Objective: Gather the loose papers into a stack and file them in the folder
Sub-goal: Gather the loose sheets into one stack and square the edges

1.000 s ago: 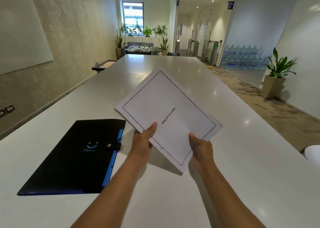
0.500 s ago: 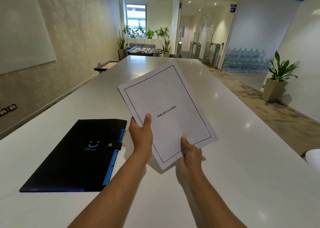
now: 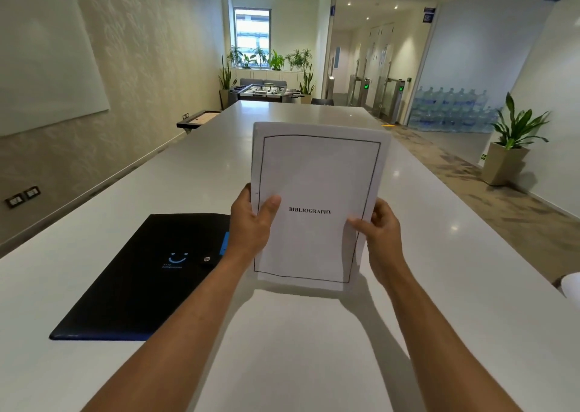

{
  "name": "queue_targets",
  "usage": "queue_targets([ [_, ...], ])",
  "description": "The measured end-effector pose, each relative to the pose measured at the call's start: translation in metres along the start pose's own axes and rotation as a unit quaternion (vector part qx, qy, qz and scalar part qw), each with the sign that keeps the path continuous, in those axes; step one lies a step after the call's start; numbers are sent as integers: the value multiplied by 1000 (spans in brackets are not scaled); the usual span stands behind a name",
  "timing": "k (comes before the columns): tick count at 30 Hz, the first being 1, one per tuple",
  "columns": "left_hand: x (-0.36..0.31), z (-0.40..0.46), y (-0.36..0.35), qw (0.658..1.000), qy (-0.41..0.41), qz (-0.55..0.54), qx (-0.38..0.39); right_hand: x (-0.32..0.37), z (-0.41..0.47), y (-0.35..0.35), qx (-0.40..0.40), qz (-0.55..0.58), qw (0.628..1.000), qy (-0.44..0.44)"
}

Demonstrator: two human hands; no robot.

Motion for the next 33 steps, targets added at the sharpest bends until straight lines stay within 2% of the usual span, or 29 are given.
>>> queue_targets([
  [4, -5, -3, -3, 1000, -17, -13, -17, 25, 1, -12, -3, -25, 998, 66],
  [8, 4, -8, 0, 998, -16, -38, -39, 16, -11, -17, -21, -50, 994, 95],
  [14, 45, -38, -5, 996, 62, -9, -63, -29, -31, -26, -38, -90, 994, 46],
  [20, 44, -34, -6, 997, 46, 3, -61, -29, -27, -22, -79, -95, 989, 75],
  [26, 55, -49, -9, 997, 59, -10, -52, -51, -37, -20, -67, -100, 992, 27],
  [30, 54, -39, -5, 996, 74, 23, -48, -43, -30, -18, -55, -138, 989, 12],
  [33, 60, -28, -1, 991, 119, 49, -29, -41, -21, -14, -38, -169, 984, -30],
])
Point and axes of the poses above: each hand's wrist, its own z-axis towards the middle knuckle, its own y-axis out of the back of the hand, x = y × z, the point moved 3 cm from there along z, towards the middle knuckle, and after that the axes turned 5 degrees about -z, right-handed, at the moved point
